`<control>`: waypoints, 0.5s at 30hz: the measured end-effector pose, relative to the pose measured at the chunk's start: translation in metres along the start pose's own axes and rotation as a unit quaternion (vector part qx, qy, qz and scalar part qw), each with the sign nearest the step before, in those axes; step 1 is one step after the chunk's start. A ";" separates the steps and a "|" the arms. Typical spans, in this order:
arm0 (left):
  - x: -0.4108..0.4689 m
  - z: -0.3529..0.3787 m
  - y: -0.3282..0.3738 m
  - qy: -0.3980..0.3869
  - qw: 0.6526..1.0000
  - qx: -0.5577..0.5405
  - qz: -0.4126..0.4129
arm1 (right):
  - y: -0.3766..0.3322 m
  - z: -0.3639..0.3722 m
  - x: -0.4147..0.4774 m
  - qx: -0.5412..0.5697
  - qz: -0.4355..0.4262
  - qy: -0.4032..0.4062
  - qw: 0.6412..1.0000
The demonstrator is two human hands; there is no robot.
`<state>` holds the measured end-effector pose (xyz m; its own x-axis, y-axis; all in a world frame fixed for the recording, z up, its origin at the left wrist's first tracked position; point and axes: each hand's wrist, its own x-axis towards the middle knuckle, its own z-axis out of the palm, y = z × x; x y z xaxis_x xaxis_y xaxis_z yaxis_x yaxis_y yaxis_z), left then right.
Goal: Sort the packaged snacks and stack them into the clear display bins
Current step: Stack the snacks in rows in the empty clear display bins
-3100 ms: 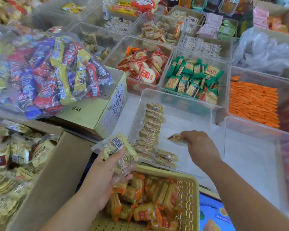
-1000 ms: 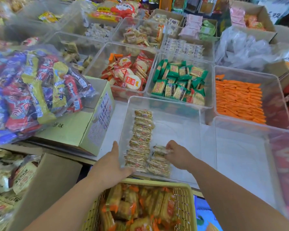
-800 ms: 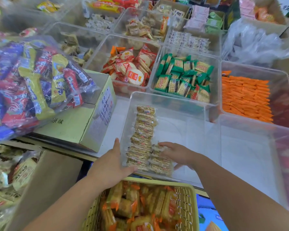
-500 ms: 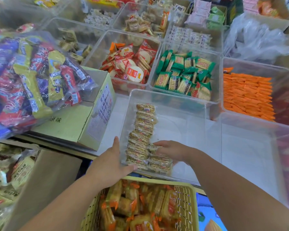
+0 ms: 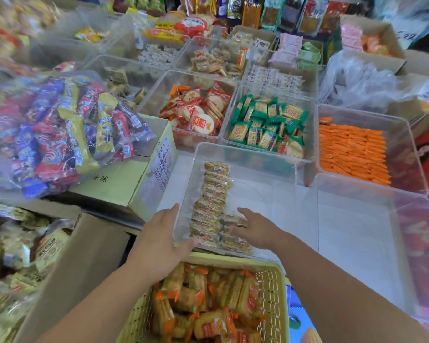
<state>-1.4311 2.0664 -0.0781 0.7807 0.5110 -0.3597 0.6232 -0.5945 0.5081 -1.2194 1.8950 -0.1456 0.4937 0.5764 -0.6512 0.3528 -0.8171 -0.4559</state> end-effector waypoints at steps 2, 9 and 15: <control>-0.028 -0.007 -0.005 0.045 0.999 -0.004 0.023 | -0.006 0.000 -0.014 -0.059 0.001 0.047 0.997; -0.138 -0.039 -0.063 0.212 0.976 -0.035 -0.018 | -0.106 0.044 -0.069 -0.030 -0.175 0.198 0.964; -0.201 -0.071 -0.163 0.250 0.958 -0.004 -0.143 | -0.214 0.136 -0.124 -0.089 -0.381 0.104 0.915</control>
<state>-1.6928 2.1050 -0.0335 0.4583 0.8863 -0.0670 0.8061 -0.3827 0.4513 -1.4642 1.9973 -0.0498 0.1857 0.9814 -0.0479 0.7721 -0.1759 -0.6107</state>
